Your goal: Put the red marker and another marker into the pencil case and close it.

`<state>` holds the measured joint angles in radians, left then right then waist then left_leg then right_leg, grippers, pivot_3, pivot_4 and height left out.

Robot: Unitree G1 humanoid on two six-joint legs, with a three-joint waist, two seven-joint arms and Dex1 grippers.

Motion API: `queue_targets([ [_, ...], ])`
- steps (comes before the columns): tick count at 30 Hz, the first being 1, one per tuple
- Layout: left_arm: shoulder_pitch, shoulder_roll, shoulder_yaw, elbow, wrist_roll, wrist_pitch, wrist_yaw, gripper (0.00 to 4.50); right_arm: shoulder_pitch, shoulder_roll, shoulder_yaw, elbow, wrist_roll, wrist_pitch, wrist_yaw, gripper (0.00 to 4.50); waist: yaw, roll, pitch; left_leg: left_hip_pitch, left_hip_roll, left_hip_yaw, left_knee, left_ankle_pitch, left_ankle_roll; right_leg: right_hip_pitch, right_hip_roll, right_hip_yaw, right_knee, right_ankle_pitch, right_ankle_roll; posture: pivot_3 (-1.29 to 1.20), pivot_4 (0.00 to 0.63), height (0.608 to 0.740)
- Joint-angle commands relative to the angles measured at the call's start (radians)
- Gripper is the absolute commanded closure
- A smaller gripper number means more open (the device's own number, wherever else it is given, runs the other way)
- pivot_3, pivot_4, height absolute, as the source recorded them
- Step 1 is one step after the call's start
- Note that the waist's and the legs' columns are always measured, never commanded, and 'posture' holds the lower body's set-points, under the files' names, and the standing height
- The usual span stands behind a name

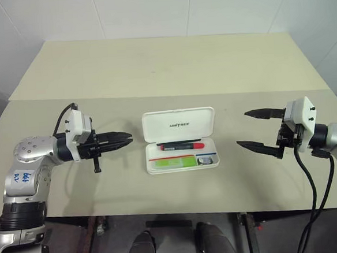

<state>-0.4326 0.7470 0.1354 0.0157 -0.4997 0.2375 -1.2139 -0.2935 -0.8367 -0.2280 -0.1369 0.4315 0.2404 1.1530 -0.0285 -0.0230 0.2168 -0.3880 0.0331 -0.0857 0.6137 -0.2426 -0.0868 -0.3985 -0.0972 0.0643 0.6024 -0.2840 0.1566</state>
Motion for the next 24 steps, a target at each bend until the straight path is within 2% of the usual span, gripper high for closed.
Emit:
queue_targets([
  [1, -0.003, -0.013, 0.016, -0.015, -0.007, -0.02, 0.018, 4.47, -0.012, -0.009, -0.017, -0.011, 0.011, -0.017, -0.012, 0.0, 0.0, 0.0, 0.0, 0.0, 0.0, 0.0, 0.0, 0.0, 0.0, 0.0, 0.0, 0.0, 0.0, 0.0, 0.0, 0.0, 0.15, 0.74],
  [3, -0.012, -0.032, 0.026, -0.009, -0.009, -0.024, 0.043, 4.47, -0.009, -0.008, -0.016, -0.009, 0.007, -0.02, -0.018, 0.0, 0.0, 0.0, 0.0, 0.0, 0.0, 0.0, 0.0, 0.0, 0.0, 0.0, 0.0, 0.0, 0.0, 0.0, 0.0, 0.0, 0.15, 0.74],
  [9, -0.156, -0.144, 0.101, 0.1, -0.01, -0.044, 0.257, 4.47, 0.007, -0.005, -0.017, -0.021, 0.01, -0.017, -0.035, 0.0, 0.003, 0.0, 0.0, 0.0, 0.0, 0.0, 0.001, 0.0, 0.0, 0.0, 0.0, 0.0, 0.001, 0.0, 0.001, 0.0, 0.15, 0.74],
  [12, -0.216, -0.16, 0.091, 0.18, 0.049, -0.07, 0.329, 4.47, 0.012, -0.002, -0.016, -0.028, 0.012, -0.015, -0.044, 0.0, 0.002, 0.0, 0.0, 0.0, 0.0, -0.001, 0.001, 0.0, 0.0, 0.0, 0.0, 0.0, 0.001, 0.001, 0.001, 0.0, 0.15, 0.74],
  [17, -0.244, -0.154, -0.01, 0.294, 0.173, -0.107, 0.331, 4.47, 0.016, 0.007, -0.012, -0.051, 0.02, -0.006, -0.065, 0.0, 0.0, 0.0, 0.0, 0.0, 0.0, 0.0, 0.0, 0.0, 0.0, 0.0, 0.0, 0.0, 0.0, 0.001, 0.001, 0.0, 0.15, 0.74],
  [24, -0.281, -0.208, -0.081, 0.371, 0.203, -0.129, 0.28, 4.47, 0.03, 0.02, -0.01, -0.088, 0.028, 0.007, -0.092, 0.0, 0.002, 0.0, 0.0, -0.001, 0.0, 0.0, 0.0, 0.0, 0.0, 0.0, 0.0, 0.0, 0.0, 0.001, 0.002, 0.0, 0.15, 0.74],
])
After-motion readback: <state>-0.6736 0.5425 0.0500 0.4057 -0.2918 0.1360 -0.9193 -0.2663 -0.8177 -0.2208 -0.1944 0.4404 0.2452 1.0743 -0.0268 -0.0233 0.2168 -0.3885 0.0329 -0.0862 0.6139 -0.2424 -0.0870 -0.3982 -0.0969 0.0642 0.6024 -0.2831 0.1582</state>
